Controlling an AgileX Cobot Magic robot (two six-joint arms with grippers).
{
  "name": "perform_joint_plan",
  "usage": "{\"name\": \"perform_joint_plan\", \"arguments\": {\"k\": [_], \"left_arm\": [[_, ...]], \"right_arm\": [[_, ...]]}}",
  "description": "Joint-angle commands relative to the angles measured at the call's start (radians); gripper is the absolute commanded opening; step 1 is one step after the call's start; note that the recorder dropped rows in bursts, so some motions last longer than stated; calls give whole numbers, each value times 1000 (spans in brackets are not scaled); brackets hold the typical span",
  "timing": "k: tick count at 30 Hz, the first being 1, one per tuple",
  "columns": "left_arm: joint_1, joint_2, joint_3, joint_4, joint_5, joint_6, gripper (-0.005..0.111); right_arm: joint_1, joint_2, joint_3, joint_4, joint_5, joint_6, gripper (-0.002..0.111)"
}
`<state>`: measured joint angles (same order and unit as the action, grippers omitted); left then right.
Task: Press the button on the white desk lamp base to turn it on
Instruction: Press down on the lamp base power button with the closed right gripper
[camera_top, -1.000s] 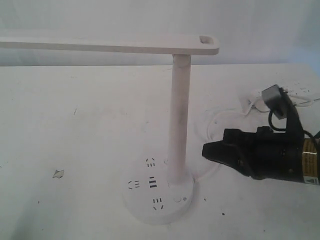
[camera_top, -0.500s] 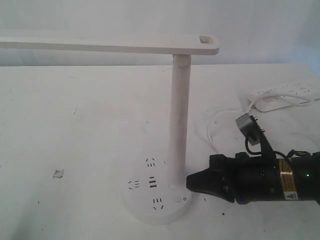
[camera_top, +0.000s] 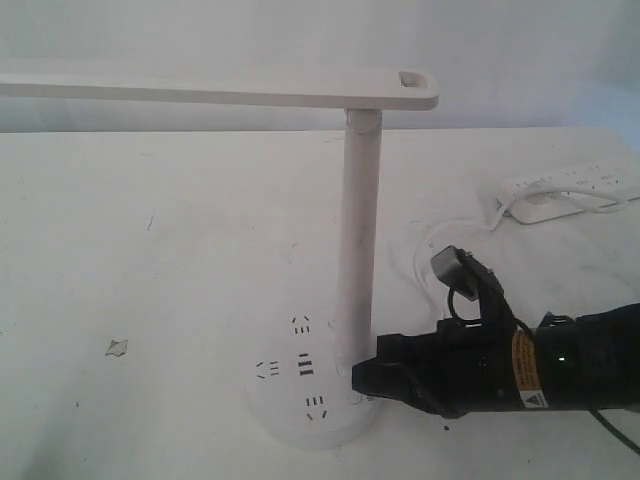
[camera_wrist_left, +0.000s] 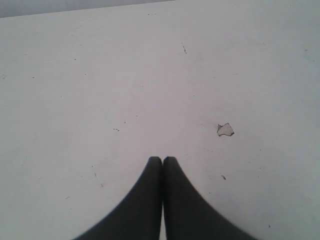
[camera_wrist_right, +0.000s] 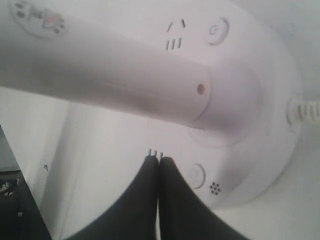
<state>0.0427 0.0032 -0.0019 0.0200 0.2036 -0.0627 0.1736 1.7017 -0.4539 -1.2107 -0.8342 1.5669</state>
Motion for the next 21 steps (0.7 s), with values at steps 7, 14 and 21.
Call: {"name": "perform_joint_plan", "arguments": {"k": [7, 14, 21], "left_arm": [[-8, -3, 2, -4, -2, 0, 0], [-8, -3, 2, -4, -2, 0, 0], [-8, -3, 2, -4, -2, 0, 0]], "right_arm": [[27, 38, -35, 33, 23, -46, 0], [27, 38, -35, 33, 43, -46, 0], [29, 49, -35, 33, 40, -42, 0]]}}
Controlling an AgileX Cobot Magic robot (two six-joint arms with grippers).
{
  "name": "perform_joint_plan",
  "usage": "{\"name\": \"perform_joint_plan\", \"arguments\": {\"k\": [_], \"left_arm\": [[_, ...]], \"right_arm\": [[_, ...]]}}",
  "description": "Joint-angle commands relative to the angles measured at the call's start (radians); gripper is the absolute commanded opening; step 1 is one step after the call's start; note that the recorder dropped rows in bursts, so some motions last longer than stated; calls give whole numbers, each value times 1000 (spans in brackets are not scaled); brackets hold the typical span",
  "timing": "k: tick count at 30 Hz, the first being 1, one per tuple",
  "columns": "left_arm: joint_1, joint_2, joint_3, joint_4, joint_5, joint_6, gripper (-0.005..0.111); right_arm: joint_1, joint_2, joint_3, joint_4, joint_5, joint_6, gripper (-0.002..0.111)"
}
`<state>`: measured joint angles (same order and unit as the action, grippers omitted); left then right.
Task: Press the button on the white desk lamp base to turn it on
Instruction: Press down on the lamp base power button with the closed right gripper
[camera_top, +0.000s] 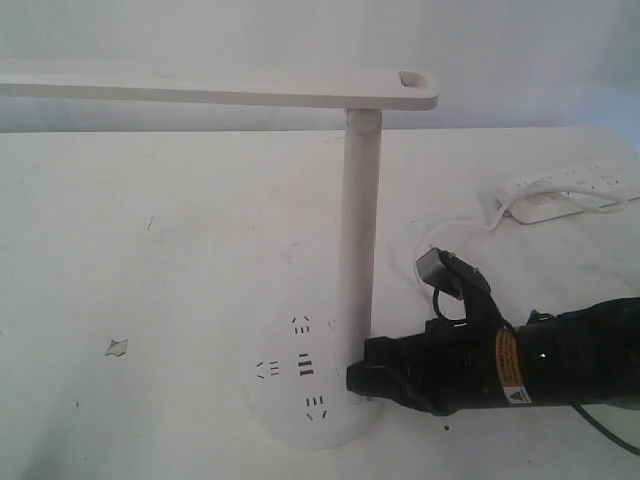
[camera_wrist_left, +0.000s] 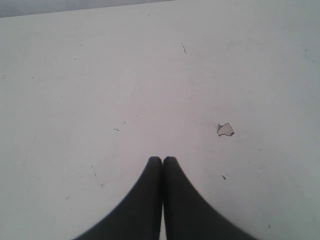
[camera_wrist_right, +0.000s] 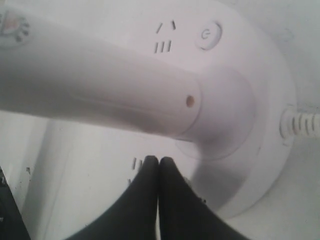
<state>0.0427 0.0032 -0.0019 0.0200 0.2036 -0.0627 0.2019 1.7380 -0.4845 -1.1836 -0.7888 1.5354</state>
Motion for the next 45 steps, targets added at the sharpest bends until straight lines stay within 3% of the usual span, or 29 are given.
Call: {"name": "perform_joint_plan", "arguments": {"k": [1, 45], "left_arm": [[-8, -3, 2, -4, -2, 0, 0], [-8, -3, 2, -4, -2, 0, 0]], "right_arm": [[0, 15, -4, 5, -5, -10, 0], [0, 19, -4, -24, 62, 19, 0]]}}
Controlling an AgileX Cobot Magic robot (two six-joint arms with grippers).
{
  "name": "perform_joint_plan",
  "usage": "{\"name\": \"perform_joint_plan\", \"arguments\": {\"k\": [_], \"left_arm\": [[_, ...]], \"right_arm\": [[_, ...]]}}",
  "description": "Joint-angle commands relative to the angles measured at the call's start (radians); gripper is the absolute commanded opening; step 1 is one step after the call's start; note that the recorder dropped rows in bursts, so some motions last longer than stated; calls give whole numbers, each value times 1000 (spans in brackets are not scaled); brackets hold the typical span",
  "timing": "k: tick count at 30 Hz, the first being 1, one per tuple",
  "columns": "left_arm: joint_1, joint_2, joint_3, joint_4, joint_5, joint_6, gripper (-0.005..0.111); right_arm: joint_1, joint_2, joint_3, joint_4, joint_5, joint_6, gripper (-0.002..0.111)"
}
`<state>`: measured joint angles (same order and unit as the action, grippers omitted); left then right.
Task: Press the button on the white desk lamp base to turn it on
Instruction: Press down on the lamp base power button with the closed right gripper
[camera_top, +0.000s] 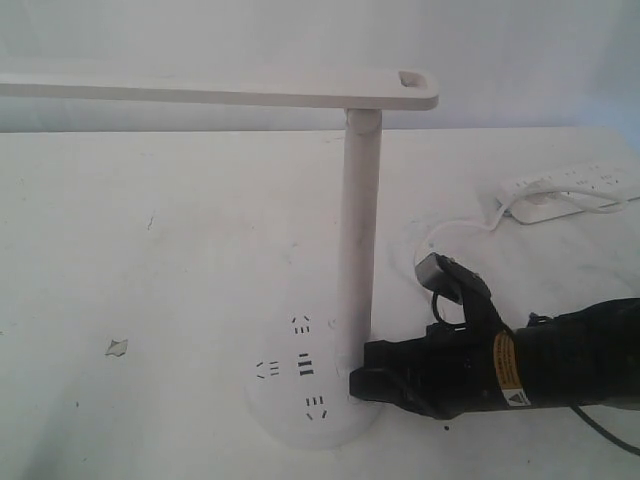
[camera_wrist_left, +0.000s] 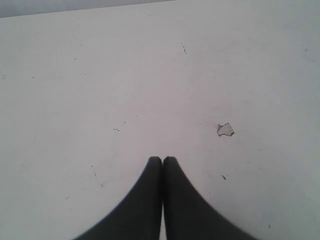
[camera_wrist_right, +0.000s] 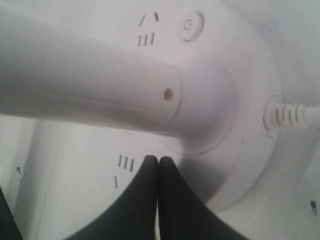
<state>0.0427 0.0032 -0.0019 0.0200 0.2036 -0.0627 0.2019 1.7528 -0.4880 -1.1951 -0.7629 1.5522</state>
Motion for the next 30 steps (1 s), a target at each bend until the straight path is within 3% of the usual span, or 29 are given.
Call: {"name": "perform_joint_plan", "arguments": {"k": [1, 5, 11, 30], "left_arm": [[-8, -3, 2, -4, -2, 0, 0], [-8, -3, 2, -4, -2, 0, 0], [-8, -3, 2, -4, -2, 0, 0], [-8, -3, 2, -4, -2, 0, 0]], "right_arm": [[0, 4, -1, -13, 36, 3, 0], [0, 4, -1, -13, 37, 3, 0], [0, 4, -1, 66, -132, -41, 0], [40, 4, -1, -13, 22, -4, 0]]}}
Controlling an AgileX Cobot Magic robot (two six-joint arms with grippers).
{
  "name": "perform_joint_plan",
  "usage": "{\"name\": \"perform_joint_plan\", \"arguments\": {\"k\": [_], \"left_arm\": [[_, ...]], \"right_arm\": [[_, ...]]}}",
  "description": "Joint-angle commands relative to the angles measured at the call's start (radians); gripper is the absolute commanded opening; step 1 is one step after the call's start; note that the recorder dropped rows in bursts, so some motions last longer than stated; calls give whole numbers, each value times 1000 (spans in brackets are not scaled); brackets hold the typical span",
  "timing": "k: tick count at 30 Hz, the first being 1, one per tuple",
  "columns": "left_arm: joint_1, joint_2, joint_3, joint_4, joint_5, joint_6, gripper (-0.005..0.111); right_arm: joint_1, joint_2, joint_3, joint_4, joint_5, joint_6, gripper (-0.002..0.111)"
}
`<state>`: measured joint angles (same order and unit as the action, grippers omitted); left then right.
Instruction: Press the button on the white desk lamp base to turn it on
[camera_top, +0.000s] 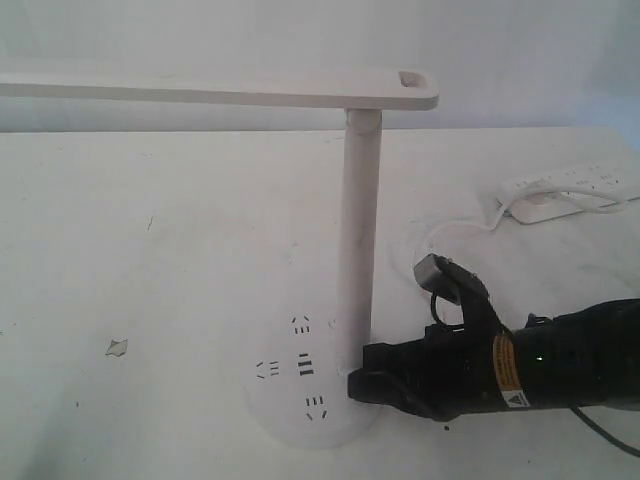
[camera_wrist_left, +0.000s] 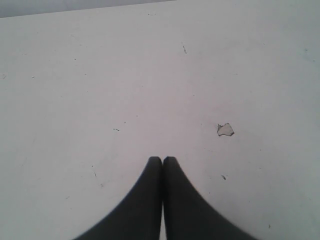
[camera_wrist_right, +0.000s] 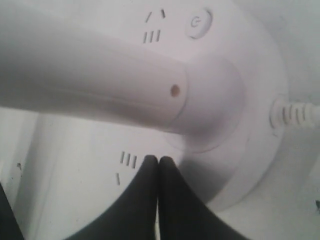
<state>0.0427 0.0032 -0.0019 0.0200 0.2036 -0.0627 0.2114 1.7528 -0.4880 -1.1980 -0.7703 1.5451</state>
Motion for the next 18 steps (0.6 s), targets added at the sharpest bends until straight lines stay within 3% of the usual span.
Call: {"name": "perform_joint_plan", "arguments": {"k": [1, 9, 14, 18], "left_arm": [[-8, -3, 2, -4, -2, 0, 0], [-8, -3, 2, -4, -2, 0, 0], [-8, -3, 2, -4, -2, 0, 0], [-8, -3, 2, -4, -2, 0, 0]], "right_arm": [[39, 4, -1, -10, 30, 3, 0], [57, 4, -1, -4, 94, 3, 0], [57, -19, -1, 63, -54, -24, 0], [57, -148, -1, 49, -13, -16, 0]]}}
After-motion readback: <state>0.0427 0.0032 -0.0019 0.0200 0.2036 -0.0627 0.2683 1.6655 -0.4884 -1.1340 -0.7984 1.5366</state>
